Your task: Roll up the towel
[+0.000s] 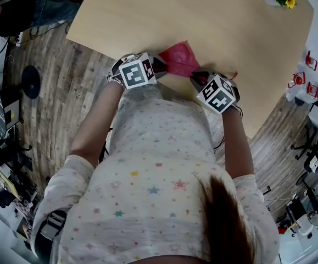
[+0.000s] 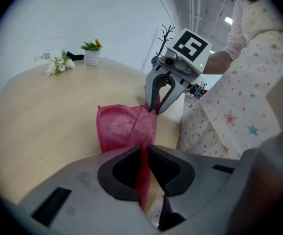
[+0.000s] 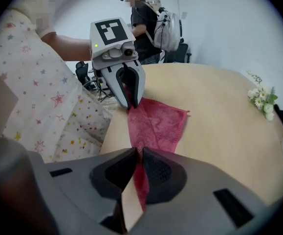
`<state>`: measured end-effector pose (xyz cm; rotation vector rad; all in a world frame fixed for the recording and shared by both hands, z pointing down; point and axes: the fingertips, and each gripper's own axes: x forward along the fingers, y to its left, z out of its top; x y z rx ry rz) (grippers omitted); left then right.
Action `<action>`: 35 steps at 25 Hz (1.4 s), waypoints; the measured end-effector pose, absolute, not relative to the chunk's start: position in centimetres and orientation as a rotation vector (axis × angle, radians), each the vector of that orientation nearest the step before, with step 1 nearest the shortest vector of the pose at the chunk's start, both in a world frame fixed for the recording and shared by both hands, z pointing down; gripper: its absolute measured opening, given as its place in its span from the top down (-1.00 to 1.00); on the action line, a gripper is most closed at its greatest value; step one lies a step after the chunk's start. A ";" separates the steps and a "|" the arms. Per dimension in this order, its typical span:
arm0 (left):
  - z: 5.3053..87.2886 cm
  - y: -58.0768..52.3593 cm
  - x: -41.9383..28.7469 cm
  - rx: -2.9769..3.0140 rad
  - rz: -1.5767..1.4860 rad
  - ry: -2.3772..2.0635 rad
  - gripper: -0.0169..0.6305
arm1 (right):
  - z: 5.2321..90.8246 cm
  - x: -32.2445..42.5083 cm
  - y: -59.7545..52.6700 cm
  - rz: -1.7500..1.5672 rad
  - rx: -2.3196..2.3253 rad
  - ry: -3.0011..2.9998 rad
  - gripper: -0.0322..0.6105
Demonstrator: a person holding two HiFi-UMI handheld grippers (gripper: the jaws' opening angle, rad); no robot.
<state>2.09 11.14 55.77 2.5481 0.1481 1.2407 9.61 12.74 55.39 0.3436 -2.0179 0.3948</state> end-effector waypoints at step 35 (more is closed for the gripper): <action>52.6 7.4 1.3 2.688 1.101 -0.118 0.74 | 55.4 8.6 9.6 0.455 0.509 -2.028 0.76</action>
